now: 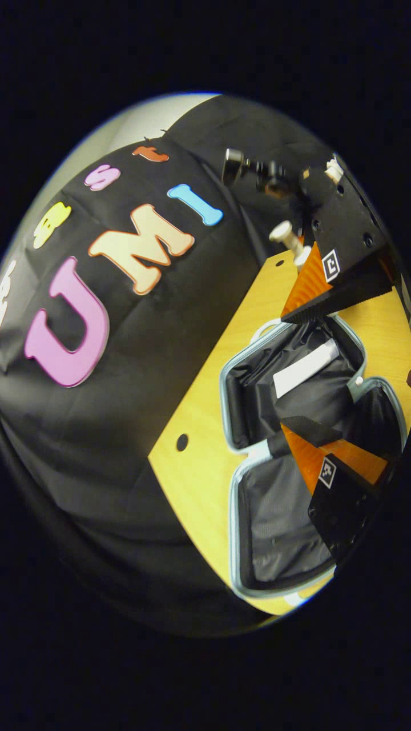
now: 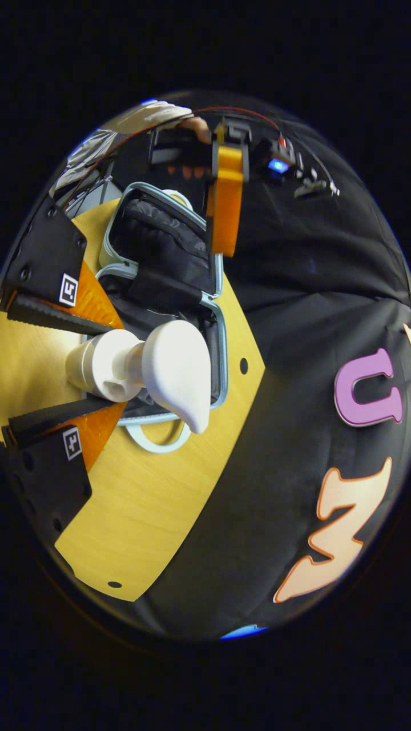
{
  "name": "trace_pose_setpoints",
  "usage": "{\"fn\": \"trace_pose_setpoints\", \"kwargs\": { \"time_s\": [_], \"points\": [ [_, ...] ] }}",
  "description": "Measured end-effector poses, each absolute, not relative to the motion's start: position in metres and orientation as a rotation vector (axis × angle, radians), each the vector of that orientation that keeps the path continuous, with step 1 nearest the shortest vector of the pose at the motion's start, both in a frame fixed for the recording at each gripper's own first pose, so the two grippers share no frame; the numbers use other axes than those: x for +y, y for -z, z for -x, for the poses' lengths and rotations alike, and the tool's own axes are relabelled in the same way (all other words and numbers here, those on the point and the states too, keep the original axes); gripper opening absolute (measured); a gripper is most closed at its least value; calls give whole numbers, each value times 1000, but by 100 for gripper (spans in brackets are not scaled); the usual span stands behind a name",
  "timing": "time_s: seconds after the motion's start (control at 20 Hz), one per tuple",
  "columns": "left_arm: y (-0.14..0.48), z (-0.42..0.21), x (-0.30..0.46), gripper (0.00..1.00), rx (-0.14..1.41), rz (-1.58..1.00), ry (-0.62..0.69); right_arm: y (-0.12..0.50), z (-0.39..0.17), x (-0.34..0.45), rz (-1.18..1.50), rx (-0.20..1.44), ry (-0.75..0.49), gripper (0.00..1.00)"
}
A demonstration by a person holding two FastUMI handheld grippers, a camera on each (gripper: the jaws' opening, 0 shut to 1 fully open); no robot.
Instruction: First open the suitcase, pack the skin care products into it, and then close the suitcase.
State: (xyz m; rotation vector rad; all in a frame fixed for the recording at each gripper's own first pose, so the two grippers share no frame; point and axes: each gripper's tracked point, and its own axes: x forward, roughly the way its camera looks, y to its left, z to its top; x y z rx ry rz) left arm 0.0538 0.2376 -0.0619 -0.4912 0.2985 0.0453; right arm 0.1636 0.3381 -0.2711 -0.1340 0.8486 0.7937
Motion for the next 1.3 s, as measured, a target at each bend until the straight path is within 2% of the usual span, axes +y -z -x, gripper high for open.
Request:
{"fn": "trace_pose_setpoints", "kwargs": {
  "time_s": [0.15,0.45,0.8,0.95,1.1,1.3],
  "points": [
    [54,3,264,94,255,486,-130,285,-184,356,157,885,-803,60],
    [94,82,307,94,240,577,-304,333,-206,375,205,976,-771,60],
    [131,138,366,95,137,748,-487,384,-211,379,267,1053,-721,60],
    [148,150,390,95,110,801,-544,379,-217,381,284,1004,-725,63],
    [165,152,405,95,96,838,-572,353,-219,378,288,912,-727,100],
    [186,143,420,95,96,894,-587,281,-209,369,192,711,-736,100]
  ]
}}
